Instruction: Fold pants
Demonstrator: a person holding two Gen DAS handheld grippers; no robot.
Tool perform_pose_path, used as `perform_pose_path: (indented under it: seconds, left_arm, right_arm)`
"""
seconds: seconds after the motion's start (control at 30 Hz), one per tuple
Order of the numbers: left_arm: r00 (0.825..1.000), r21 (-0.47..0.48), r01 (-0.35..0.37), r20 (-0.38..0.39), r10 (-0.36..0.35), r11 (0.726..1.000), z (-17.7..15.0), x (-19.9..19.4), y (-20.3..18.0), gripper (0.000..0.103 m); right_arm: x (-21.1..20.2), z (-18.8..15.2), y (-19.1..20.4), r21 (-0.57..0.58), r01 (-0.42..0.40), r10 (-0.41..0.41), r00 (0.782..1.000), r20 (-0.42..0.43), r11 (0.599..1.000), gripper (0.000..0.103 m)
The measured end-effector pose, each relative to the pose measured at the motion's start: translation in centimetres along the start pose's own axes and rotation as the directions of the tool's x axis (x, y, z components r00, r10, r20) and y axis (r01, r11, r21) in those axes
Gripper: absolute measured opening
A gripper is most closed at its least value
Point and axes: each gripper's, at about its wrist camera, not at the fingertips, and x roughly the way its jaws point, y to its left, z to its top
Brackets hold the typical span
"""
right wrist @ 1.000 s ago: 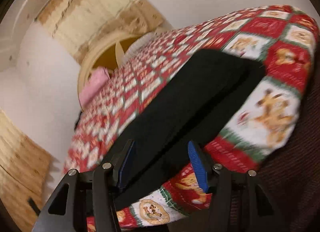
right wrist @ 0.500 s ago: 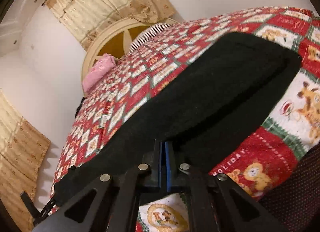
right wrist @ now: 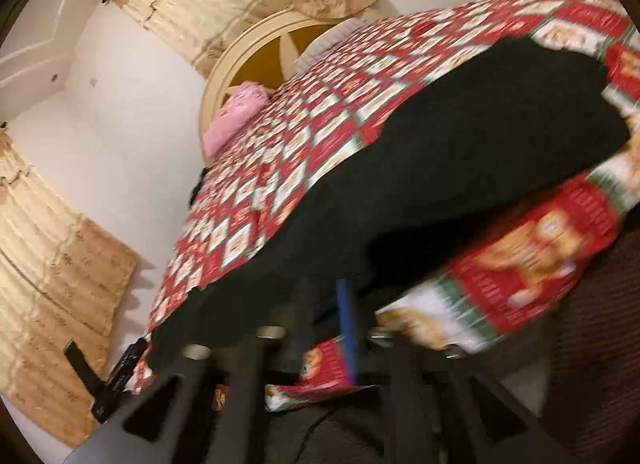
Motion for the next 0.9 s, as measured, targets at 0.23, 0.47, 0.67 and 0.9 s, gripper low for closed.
perform_pose_path:
  seconds: [0.23, 0.47, 0.67, 0.9]
  left_arm:
    - [1.0, 0.04, 0.008, -0.006, -0.008, 0.999, 0.0, 0.3, -1.3, 0.103]
    - [1.0, 0.045, 0.017, -0.025, -0.016, 0.999, 0.0, 0.5, -1.9, 0.103]
    - [0.998, 0.009, 0.034, -0.046, -0.033, 0.999, -0.3, 1.1, -1.7, 0.103]
    - [0.998, 0.008, 0.035, -0.047, -0.034, 0.999, -0.3, 1.2, -1.7, 0.103]
  right_arm:
    - [3.5, -3.6, 5.1, -0.188, -0.079, 0.052, 0.988, -0.146, 0.979, 0.045]
    - [6.7, -3.9, 4.6, -0.058, -0.103, 0.087, 0.969, -0.23, 0.993, 0.045]
    - [7.9, -4.6, 4.4, -0.058, -0.106, 0.092, 0.973, -0.21, 0.993, 0.045]
    - [9.9, -3.6, 4.3, -0.004, -0.137, 0.134, 0.972, -0.196, 0.991, 0.003]
